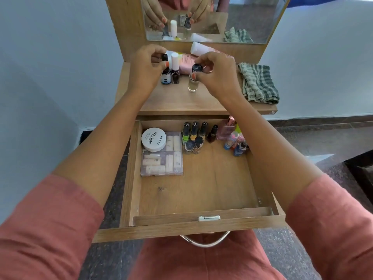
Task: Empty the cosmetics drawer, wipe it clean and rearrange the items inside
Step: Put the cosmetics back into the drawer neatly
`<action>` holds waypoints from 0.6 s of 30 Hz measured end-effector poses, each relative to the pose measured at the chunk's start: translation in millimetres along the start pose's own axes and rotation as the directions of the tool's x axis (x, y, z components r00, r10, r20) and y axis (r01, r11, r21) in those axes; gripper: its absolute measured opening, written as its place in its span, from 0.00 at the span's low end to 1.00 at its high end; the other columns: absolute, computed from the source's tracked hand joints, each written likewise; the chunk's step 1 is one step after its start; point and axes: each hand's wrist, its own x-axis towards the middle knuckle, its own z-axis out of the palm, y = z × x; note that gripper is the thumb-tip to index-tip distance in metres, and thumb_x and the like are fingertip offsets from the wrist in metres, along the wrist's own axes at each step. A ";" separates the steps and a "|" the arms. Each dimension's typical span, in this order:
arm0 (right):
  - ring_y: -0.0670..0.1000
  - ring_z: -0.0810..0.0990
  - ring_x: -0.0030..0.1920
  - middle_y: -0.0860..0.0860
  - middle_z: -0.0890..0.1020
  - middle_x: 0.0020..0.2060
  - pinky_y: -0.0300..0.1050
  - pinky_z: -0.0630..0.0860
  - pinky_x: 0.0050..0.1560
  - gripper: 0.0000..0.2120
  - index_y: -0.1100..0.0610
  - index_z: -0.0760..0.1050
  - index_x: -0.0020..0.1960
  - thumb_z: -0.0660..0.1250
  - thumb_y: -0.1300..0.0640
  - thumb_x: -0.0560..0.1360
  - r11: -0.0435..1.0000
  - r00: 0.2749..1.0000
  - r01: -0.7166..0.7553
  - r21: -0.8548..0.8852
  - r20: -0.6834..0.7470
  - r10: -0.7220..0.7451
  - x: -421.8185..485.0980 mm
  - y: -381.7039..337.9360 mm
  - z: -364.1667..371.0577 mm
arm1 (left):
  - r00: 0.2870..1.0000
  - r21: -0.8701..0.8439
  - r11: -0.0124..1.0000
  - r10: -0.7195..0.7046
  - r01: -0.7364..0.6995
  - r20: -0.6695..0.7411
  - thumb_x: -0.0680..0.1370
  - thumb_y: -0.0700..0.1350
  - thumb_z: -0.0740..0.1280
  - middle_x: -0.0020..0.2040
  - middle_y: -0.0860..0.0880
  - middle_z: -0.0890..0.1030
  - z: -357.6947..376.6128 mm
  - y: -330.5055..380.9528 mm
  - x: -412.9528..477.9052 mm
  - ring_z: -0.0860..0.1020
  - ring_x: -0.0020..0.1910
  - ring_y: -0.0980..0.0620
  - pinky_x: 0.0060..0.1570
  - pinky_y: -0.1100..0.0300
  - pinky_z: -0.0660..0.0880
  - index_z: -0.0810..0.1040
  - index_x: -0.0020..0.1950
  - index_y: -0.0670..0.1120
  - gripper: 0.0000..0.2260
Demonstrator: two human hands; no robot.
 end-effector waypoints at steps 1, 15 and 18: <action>0.37 0.69 0.33 0.49 0.76 0.42 0.24 0.68 0.39 0.12 0.63 0.78 0.52 0.71 0.65 0.68 1.000 1.000 -0.002 -0.003 -0.002 0.002 -4.9 -0.5 -3.8 | 1.000 0.008 1.000 0.000 0.001 -0.005 0.74 0.36 0.66 0.57 0.44 0.79 -0.3 0.6 -1.2 0.73 0.48 0.57 0.42 0.80 0.68 0.76 0.59 0.41 0.13; 0.34 0.74 0.36 0.45 0.79 0.42 0.21 0.71 0.43 0.14 0.58 0.79 0.54 0.71 0.63 0.68 0.994 0.993 -0.101 -0.047 0.055 0.103 -90.6 18.6 -38.5 | 0.995 0.008 0.999 -0.052 0.053 -0.090 0.75 0.37 0.65 0.52 0.44 0.80 -0.2 5.0 -3.4 0.73 0.44 0.58 0.39 0.78 0.69 0.78 0.55 0.40 0.09; 0.32 0.74 0.33 0.42 0.76 0.37 0.19 0.67 0.38 0.14 0.60 0.78 0.54 0.71 0.65 0.69 0.991 0.989 -0.125 -0.045 0.077 0.129 -102.8 24.3 -38.0 | 0.993 0.009 0.999 -0.047 0.048 -0.112 0.75 0.38 0.66 0.52 0.44 0.80 -2.4 7.0 -7.8 0.72 0.38 0.63 0.39 0.78 0.70 0.78 0.54 0.40 0.09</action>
